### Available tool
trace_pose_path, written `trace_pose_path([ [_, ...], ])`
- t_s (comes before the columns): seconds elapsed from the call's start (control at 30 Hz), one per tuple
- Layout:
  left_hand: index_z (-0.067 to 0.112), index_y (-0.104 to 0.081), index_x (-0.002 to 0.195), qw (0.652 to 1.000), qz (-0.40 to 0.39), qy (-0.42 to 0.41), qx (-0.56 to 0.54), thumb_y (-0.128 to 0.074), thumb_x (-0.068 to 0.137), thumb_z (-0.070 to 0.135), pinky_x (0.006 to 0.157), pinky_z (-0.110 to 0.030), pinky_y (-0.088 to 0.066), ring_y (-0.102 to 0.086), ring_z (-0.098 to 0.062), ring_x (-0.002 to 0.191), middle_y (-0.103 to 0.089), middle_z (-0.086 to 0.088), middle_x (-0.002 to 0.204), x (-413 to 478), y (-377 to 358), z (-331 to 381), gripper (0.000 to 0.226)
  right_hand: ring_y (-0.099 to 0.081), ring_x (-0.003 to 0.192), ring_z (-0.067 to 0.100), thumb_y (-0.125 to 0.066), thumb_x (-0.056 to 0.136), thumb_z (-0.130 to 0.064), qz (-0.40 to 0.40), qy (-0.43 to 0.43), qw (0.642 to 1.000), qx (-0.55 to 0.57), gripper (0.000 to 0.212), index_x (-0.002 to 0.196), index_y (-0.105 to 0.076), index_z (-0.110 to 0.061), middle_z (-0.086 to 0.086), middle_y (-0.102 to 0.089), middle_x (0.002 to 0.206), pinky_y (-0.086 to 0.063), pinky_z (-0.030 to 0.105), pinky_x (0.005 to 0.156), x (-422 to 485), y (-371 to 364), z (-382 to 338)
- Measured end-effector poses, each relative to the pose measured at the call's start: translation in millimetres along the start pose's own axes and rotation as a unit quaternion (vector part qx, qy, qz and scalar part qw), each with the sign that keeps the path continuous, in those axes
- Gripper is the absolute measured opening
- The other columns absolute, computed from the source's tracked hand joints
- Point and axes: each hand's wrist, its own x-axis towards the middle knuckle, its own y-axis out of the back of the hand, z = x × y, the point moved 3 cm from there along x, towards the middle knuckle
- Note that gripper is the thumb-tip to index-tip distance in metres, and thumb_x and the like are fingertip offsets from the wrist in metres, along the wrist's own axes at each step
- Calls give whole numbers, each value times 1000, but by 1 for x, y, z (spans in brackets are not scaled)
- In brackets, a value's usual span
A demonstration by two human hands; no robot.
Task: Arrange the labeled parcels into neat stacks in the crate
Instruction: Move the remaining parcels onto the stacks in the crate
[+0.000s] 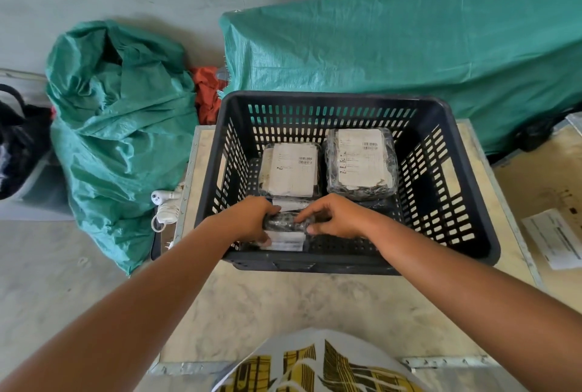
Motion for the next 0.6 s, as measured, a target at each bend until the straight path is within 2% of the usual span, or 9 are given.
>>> trace_pose_path([
  [0.03,17,-49,150,1000,11,-5,20,-86,77,18,98,-30,-48,-62,-26,119,-64,-8,134,3,2,2,82,-62,100,-8,-87,81,-20,7,4,1000,3,40,108,-77,-48,-19,-72,112,-47,19,89,1,1,0],
  [0.1,17,-44,152,999,21,-22,31,-84,78,18,102,-31,-45,-60,-25,123,-62,-9,138,6,4,3,84,-65,100,0,-91,75,-21,14,10,1000,6,45,101,-75,-54,-15,-73,112,-46,18,85,3,2,0],
  [0.2,21,-42,153,999,28,-46,-4,-81,81,16,106,-31,-45,-60,-22,124,-61,-7,141,4,6,0,82,-62,108,9,-88,78,-17,32,16,999,-3,47,99,-74,-56,-13,-70,120,-46,26,97,6,3,-2],
  [0.27,27,-44,152,996,39,-67,-48,-80,81,14,112,-34,-43,-57,-18,130,-59,-1,145,1,8,-1,80,-60,114,9,-86,81,-15,49,21,999,-3,42,100,-76,-52,-16,-66,122,-46,31,104,3,8,-3],
  [0.33,32,-52,147,987,62,-94,-117,-79,81,10,113,-35,-43,-58,-11,127,-63,6,140,-3,14,-1,75,-60,114,3,-84,84,-16,75,37,996,14,35,99,-79,-46,-19,-67,121,-45,35,109,-3,15,-3],
  [0.4,35,-59,139,975,85,-104,-177,-81,81,9,109,-36,-48,-62,-6,119,-68,10,131,-9,25,-1,68,-59,110,-13,-82,86,-15,103,69,991,48,32,94,-79,-46,-27,-66,116,-44,38,113,-12,23,-7],
  [0.47,43,-63,132,966,101,-116,-207,-83,81,10,106,-35,-50,-65,-4,115,-71,14,126,-18,41,1,64,-54,116,-18,-80,88,-18,135,97,984,63,31,91,-80,-48,-28,-62,123,-41,40,115,-19,29,-13],
  [0.53,54,-64,124,960,108,-128,-224,-83,82,12,106,-31,-50,-66,-3,115,-70,17,126,-28,62,6,62,-51,132,-3,-80,88,-20,160,116,977,76,27,93,-80,-47,-17,-57,142,-38,43,117,-25,35,-22],
  [0.6,58,-64,120,952,107,-146,-247,-82,83,15,106,-26,-48,-66,-3,117,-70,20,125,-40,85,12,59,-47,139,5,-82,86,-21,170,147,969,99,28,96,-80,-47,-12,-54,148,-40,41,116,-33,39,-33],
])
